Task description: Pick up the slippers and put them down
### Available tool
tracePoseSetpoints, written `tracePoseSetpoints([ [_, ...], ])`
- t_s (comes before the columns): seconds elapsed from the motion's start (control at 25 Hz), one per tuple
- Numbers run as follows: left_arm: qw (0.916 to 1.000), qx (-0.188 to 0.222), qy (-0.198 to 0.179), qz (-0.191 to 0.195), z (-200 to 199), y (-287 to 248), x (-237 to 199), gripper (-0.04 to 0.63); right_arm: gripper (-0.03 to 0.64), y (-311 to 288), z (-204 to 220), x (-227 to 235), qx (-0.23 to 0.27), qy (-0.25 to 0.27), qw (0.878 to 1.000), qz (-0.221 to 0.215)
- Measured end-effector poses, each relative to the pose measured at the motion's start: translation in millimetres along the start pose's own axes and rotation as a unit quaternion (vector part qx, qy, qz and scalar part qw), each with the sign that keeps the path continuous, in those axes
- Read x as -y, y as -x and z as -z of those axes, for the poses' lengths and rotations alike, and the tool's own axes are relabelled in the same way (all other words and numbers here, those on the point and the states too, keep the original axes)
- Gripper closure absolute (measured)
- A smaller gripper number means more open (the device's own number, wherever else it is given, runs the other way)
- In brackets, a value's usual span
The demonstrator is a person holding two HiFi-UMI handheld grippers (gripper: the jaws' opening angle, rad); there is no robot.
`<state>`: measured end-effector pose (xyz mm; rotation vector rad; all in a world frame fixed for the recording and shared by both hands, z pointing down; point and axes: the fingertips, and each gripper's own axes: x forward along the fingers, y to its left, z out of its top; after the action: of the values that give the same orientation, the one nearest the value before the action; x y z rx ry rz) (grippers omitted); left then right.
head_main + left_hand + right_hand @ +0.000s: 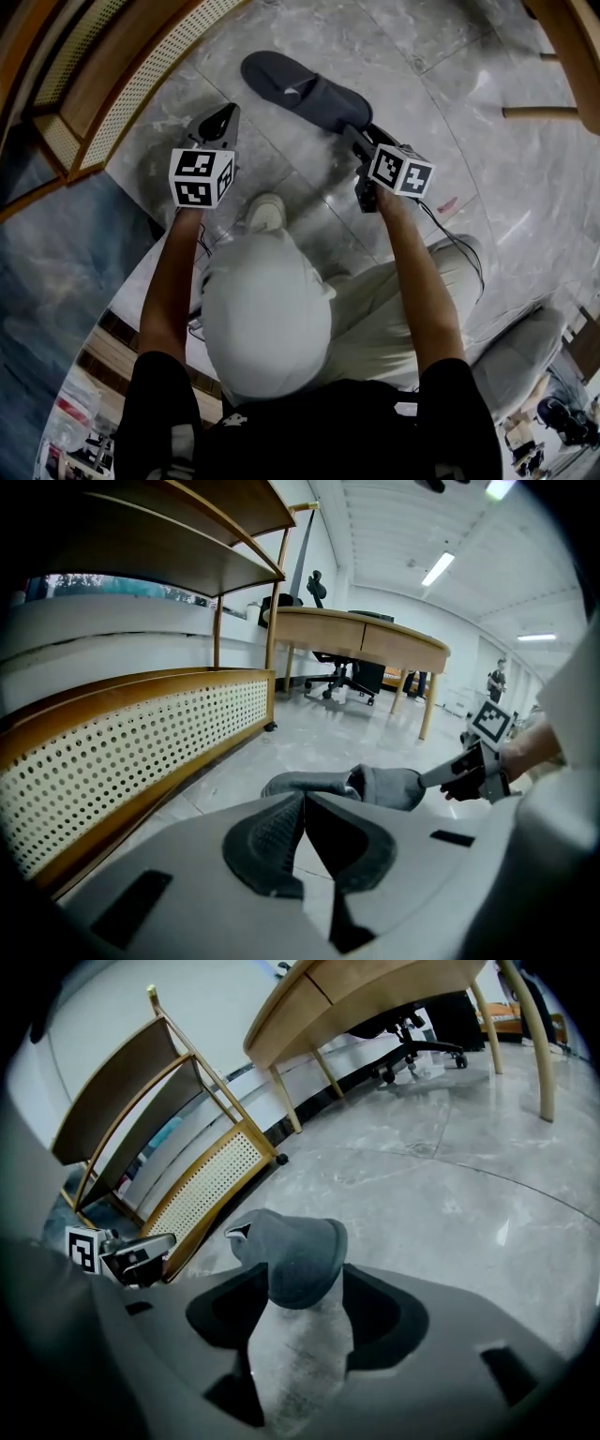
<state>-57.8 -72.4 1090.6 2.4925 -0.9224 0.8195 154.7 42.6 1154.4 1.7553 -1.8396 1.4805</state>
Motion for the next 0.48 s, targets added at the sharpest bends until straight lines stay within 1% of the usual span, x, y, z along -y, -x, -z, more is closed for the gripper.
tracePoseSetpoints([
  [0.12,1.0,0.001,-0.003,0.001,-1.9,-3.1,1.0,0.588,0.367,1.7,1.9,9.8,-0.004,0.003,1.0,0.013],
  [0.24,1.0,0.002,-0.004,0.002,-3.9,-5.9,3.2,0.589,0.345,3.5,1.2,13.5,-0.001,0.001,1.0,0.015],
  [0.4,0.9999,0.003,-0.009,0.009,-6.6,-11.4,9.4,0.588,0.346,8.3,-0.5,17.5,0.002,0.004,1.0,0.019],
  [0.44,0.9999,0.004,-0.01,0.01,-7.9,-12.9,10.6,0.588,0.35,10.0,-2.7,18.0,0.004,0.008,1.0,0.023],
  [0.48,0.9999,0.004,-0.01,0.011,-9.3,-14.2,11.6,0.588,0.369,11.7,-5.4,18.3,0.006,0.014,0.999,0.028],
])
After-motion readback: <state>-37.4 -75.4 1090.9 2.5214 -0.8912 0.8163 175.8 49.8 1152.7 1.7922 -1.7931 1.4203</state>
